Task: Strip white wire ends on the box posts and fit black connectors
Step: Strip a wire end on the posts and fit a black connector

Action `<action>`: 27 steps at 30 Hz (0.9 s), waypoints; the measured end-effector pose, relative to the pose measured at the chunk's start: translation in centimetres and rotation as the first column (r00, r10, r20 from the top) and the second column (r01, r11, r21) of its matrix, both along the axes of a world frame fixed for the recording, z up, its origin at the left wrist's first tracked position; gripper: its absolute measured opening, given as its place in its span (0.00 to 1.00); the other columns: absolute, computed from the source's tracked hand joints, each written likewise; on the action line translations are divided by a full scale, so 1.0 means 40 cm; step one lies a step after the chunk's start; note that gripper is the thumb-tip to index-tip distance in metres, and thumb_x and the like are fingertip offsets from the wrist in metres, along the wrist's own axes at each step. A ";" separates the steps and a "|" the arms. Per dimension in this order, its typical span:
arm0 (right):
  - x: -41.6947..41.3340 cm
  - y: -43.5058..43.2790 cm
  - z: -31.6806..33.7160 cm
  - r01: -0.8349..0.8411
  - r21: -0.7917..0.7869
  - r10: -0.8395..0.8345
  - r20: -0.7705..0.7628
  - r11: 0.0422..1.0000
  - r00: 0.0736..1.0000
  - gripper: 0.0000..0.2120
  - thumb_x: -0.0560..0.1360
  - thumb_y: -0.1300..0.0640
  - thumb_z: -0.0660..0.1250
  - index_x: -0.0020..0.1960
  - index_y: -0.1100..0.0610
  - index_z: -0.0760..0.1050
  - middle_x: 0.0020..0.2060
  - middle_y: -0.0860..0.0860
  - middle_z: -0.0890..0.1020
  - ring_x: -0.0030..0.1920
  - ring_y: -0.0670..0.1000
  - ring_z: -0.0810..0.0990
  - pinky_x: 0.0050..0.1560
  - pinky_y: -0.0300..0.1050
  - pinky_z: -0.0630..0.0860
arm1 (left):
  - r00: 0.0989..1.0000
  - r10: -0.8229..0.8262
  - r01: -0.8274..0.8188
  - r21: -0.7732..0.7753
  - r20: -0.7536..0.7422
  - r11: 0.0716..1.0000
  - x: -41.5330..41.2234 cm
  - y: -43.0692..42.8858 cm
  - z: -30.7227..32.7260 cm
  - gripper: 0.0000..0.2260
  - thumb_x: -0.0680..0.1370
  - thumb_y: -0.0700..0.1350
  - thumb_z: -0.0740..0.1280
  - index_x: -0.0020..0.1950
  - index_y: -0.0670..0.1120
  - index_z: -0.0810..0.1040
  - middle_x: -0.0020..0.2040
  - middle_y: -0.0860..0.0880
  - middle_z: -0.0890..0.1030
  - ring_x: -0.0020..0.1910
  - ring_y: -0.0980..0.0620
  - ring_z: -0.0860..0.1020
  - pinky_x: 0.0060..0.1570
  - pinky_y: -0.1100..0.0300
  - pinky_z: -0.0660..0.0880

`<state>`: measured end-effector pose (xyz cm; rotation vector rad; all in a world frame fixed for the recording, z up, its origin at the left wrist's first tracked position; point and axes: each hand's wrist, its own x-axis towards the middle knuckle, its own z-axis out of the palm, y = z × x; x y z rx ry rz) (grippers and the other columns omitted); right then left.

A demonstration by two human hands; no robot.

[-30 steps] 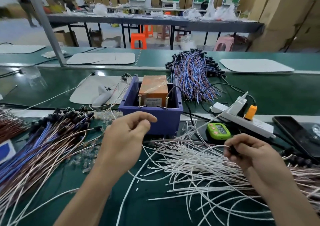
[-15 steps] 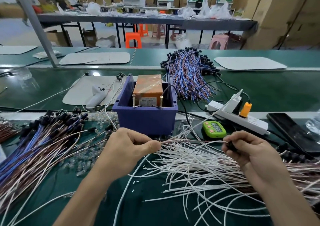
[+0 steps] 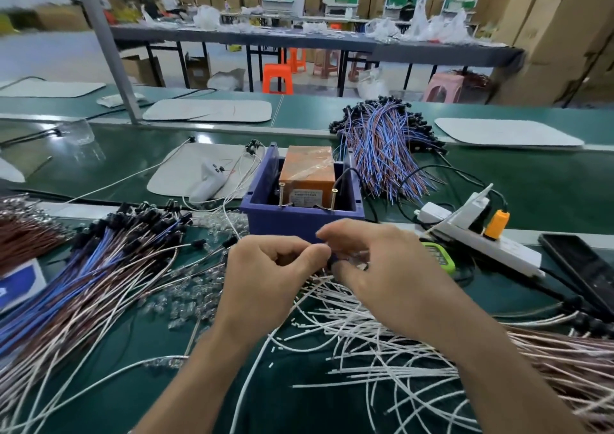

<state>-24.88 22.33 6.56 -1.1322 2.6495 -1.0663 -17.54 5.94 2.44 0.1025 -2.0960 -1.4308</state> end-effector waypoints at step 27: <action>-0.105 -0.041 0.048 0.090 -0.430 0.188 0.561 0.898 0.806 0.15 0.81 0.64 0.65 0.38 0.53 0.79 0.26 0.54 0.77 0.24 0.47 0.69 0.26 0.34 0.67 | 0.979 0.055 -0.081 0.130 0.198 0.988 -0.108 -0.078 0.185 0.11 0.82 0.45 0.67 0.44 0.49 0.87 0.21 0.61 0.73 0.22 0.65 0.73 0.29 0.73 0.67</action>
